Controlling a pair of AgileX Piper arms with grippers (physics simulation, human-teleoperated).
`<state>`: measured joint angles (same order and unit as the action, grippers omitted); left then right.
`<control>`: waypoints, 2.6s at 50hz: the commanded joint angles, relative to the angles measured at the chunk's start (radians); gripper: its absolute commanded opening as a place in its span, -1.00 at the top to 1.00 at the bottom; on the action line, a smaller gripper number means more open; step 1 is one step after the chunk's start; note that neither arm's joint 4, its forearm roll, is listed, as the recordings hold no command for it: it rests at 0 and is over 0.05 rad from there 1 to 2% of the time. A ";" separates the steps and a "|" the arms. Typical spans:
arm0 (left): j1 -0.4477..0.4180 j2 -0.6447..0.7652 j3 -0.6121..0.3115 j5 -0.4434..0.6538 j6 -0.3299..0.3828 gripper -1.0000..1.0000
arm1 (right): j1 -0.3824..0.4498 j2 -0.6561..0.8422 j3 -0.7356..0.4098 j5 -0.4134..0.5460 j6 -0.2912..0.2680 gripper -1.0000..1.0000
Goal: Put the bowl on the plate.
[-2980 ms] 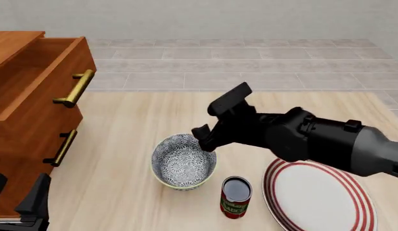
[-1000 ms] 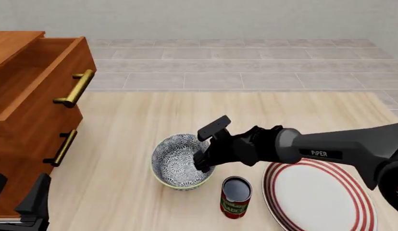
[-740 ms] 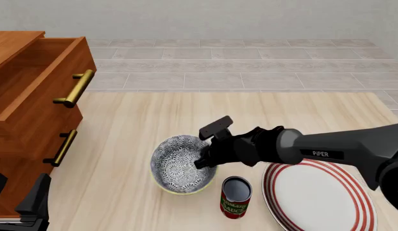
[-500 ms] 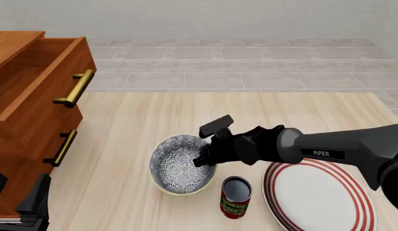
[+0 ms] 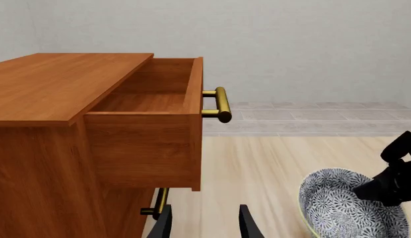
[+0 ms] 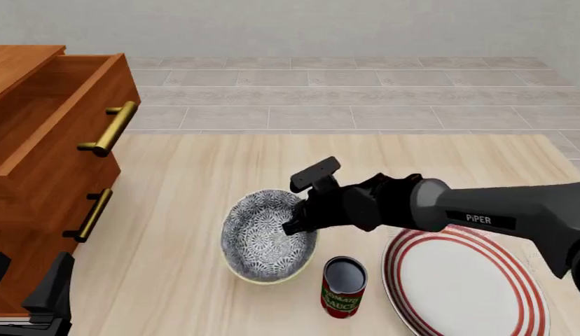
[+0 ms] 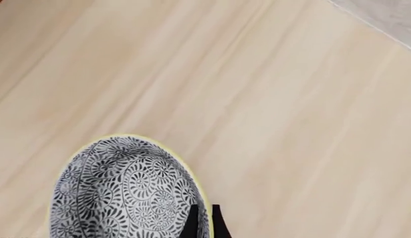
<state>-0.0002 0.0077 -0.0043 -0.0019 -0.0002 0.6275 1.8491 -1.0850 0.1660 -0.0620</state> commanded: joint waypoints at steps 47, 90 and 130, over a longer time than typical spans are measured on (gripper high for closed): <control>0.000 0.000 0.000 0.000 0.000 -1.00 | -0.044 -0.216 -0.004 0.004 0.182 1.00; 0.000 0.000 0.000 0.000 0.000 -1.00 | -0.321 -0.569 0.224 0.051 0.196 1.00; 0.000 0.000 0.000 0.000 0.000 -1.00 | -0.554 -0.942 0.475 0.199 0.217 1.00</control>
<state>-0.0002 0.0077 -0.0043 -0.0019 -0.0001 0.1355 1.0112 -0.6698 0.3241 0.1426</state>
